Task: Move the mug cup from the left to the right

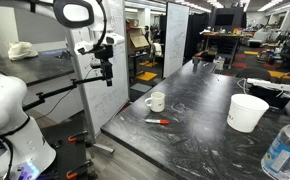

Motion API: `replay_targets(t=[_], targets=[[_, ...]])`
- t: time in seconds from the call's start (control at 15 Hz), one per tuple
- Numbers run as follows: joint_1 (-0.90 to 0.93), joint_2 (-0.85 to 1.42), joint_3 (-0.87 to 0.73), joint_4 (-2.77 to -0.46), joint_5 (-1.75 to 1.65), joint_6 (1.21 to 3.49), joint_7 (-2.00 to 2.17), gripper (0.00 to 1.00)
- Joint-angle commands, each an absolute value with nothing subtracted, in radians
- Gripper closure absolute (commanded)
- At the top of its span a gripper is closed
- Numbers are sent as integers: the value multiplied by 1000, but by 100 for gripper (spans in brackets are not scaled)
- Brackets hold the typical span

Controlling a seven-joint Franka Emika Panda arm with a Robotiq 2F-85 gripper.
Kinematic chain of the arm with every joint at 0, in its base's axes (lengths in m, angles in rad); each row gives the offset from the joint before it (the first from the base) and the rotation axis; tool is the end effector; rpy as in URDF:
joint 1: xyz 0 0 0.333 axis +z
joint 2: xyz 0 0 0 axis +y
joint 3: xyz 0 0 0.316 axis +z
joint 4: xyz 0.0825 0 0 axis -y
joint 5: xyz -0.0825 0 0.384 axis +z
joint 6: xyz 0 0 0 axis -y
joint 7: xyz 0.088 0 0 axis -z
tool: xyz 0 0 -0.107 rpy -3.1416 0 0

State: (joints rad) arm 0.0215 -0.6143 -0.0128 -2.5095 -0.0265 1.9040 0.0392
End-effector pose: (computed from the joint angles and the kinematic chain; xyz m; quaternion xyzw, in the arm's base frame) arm 0.3645 0.0010 0.4883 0.9999 -0.0098 0.0046 0.0087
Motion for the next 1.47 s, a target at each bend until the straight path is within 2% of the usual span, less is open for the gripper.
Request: replay_targets(t=[0.0,0.8,1.13,1.4], targets=[[12,-614,-5,-2507,-21,1901,35,0],[10,-576,-8,-2494,-14,1943,43,0],[14,-411,-13,-2402,-11,2052,30,0],[18,-165,-22,-2218,15,2093,19,0]])
